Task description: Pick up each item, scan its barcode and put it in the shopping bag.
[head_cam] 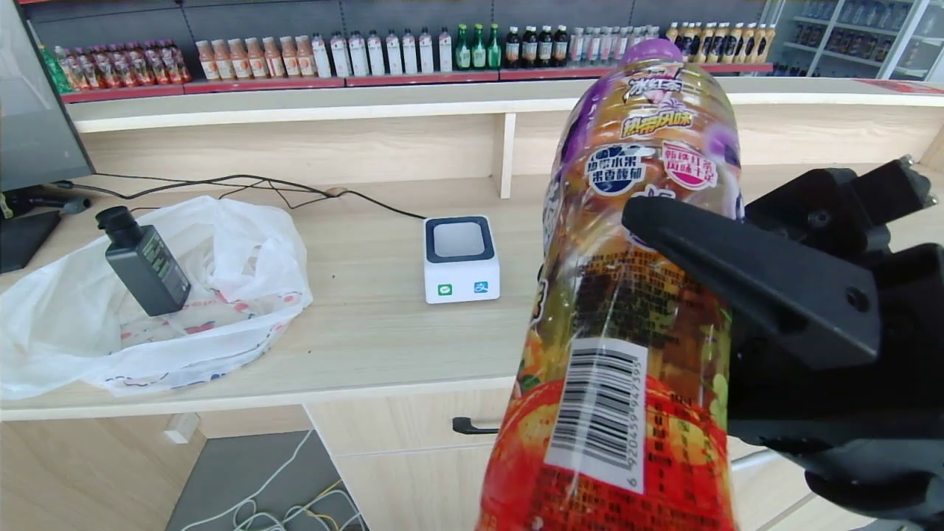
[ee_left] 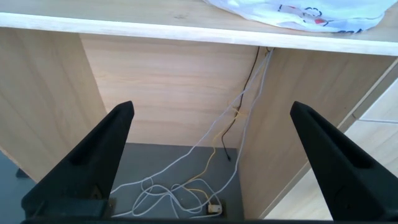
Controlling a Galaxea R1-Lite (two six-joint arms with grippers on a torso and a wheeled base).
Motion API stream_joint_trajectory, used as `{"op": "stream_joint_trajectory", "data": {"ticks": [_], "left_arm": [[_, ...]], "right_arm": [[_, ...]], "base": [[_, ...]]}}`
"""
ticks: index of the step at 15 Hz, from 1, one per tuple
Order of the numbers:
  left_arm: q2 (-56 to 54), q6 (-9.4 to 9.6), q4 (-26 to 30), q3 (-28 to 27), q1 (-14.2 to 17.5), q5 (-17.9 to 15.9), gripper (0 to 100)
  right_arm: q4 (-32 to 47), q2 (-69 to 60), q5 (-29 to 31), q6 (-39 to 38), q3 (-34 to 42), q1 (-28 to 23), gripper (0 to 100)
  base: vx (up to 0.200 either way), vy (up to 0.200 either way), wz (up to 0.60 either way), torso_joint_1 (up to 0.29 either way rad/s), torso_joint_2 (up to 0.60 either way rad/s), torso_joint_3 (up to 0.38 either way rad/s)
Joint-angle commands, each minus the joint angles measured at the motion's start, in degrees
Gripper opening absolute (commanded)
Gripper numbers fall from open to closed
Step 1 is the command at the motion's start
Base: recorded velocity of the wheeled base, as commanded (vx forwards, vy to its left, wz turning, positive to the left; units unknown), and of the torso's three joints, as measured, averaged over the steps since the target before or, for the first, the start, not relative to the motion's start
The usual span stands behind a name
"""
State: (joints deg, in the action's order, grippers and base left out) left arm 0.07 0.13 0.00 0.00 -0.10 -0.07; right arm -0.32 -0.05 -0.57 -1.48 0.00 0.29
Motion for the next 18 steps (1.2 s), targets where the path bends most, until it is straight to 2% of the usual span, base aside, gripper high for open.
{"op": "stream_joint_trajectory", "data": {"ticks": [1, 8, 18], "left_arm": [[0.0, 0.04, 0.0, 0.0, 0.0, 0.0, 100], [0.0, -0.05, 0.0, 0.0, 0.0, 0.0, 100], [0.0, -0.05, 0.0, 0.0, 0.0, 0.0, 100]], "right_arm": [[0.0, 0.1, 0.0, 0.0, 0.0, 0.1, 100], [0.0, 0.1, 0.0, 0.0, 0.0, 0.1, 100], [0.1, 0.1, 0.0, 0.2, 0.0, 0.1, 100]], "base": [[0.000, -0.200, 0.00, 0.002, 0.01, 0.007], [0.000, -0.200, 0.00, 0.002, 0.00, 0.000], [0.000, 0.000, 0.00, 0.000, 0.00, 0.000]]}}
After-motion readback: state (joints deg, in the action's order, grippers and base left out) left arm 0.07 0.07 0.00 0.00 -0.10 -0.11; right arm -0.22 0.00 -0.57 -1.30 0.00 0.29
